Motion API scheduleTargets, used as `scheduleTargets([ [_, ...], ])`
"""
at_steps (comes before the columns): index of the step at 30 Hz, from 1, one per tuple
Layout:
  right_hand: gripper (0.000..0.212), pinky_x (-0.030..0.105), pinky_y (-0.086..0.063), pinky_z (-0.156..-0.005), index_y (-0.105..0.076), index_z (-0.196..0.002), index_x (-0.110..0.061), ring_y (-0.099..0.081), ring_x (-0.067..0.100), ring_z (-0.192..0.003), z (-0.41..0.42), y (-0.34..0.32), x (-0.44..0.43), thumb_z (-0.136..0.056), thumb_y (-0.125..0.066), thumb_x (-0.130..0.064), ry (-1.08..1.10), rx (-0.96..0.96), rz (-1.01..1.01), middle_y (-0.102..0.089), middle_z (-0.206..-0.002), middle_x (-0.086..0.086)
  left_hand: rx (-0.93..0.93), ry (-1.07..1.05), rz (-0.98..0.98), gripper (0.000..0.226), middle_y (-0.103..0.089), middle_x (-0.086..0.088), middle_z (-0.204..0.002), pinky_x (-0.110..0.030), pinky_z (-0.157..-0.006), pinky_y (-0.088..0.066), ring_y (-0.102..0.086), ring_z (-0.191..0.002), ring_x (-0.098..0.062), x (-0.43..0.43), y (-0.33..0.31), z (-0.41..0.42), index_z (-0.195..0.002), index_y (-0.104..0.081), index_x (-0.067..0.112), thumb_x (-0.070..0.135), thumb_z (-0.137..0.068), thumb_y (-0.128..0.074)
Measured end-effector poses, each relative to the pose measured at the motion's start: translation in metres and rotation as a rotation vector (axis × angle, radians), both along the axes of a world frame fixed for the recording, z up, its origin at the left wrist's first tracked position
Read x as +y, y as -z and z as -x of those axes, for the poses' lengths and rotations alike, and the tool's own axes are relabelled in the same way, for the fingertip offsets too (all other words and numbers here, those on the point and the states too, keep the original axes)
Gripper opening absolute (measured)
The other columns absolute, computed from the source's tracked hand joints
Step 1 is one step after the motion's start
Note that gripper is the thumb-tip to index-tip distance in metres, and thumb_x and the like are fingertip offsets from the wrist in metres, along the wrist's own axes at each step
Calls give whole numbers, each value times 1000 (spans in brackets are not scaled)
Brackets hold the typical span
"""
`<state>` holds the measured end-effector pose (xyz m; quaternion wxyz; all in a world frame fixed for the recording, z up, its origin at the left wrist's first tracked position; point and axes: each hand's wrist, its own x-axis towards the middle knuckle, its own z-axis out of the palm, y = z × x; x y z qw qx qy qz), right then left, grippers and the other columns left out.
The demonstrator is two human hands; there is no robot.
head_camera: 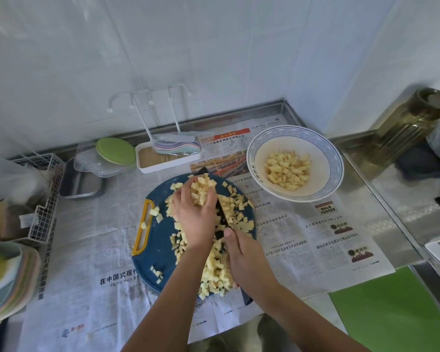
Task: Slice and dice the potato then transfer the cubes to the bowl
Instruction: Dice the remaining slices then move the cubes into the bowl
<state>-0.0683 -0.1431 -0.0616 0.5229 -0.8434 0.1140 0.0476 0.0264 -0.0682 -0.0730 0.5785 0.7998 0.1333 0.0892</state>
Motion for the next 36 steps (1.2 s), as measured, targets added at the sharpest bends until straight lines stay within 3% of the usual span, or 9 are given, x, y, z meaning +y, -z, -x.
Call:
scheduleTargets([
  [5,37,25,-33,-51,-42,-70,-24,-39,9,-50,-14,-14,-30,-102,-31,-40,27,-46,-12,-41,-56,-5,-32,35,31,44,-47,9,-112,-47,-104,-34,-39,-112,-12,-30,-22,-13,-119,-54,35,43,-76,-57],
  [11,37,35,-35,-50,-43,-68,-29,-39,13,-45,-28,-30,-87,-100,-32,-44,142,-52,-92,-41,-52,-4,-85,136,94,40,-46,14,-114,-43,-104,-35,-40,-118,-12,-95,-43,-34,-115,-55,40,44,-75,-59],
  [14,40,33,-37,-49,-47,-72,-23,-39,11,-43,-37,-31,-125,-100,-31,-46,232,-40,-64,-45,-53,-3,-78,238,118,37,-44,13,-113,-42,-101,-36,-41,-118,-14,-141,-48,-45,-112,-51,45,44,-76,-58],
  [17,40,34,-44,-53,-47,-72,-26,-47,13,-48,-49,-29,-157,-101,-28,-46,287,17,36,-50,-56,-3,-8,347,71,48,-51,5,-120,-44,-100,-40,-47,-117,-20,-175,-32,-63,-119,-51,38,53,-74,-54],
  [19,43,40,-48,-60,-49,-74,-18,-50,17,-55,-56,-25,-177,-102,-28,-44,326,65,71,-52,-62,1,105,417,17,60,-53,-1,-130,-48,-103,-39,-47,-122,-24,-192,-17,-74,-130,-49,35,62,-77,-49],
  [22,43,36,-45,-60,-51,-78,-11,-50,17,-61,-65,-15,-199,-103,-30,-40,367,106,96,-54,-68,3,214,426,79,61,-34,-4,-148,-56,-112,-24,-26,-138,-27,-210,-4,-81,-138,-42,34,61,-84,-44],
  [25,41,29,-38,-56,-52,-81,-13,-50,14,-60,-69,-6,-210,-103,-30,-40,341,138,179,-54,-70,2,102,450,-25,49,-23,2,-154,-47,-116,-18,-18,-143,-19,-221,1,-82,-144,-37,31,49,-98,-39],
  [30,38,23,-32,-49,-52,-84,-13,-47,11,-55,-72,-7,-209,-104,-30,-36,297,161,186,-52,-68,-2,-148,669,-147,55,-16,13,-158,-30,-117,-9,-4,-146,-4,-238,2,-87,-150,-28,29,50,-99,-26],
  [36,44,41,-46,-52,-56,-85,-3,-40,18,-45,-71,-18,-203,-103,-31,-34,354,135,-34,-46,-55,3,-137,714,-218,49,-18,13,-156,-25,-115,-11,-4,-142,1,-239,15,-98,-151,-26,21,35,-105,-24],
])
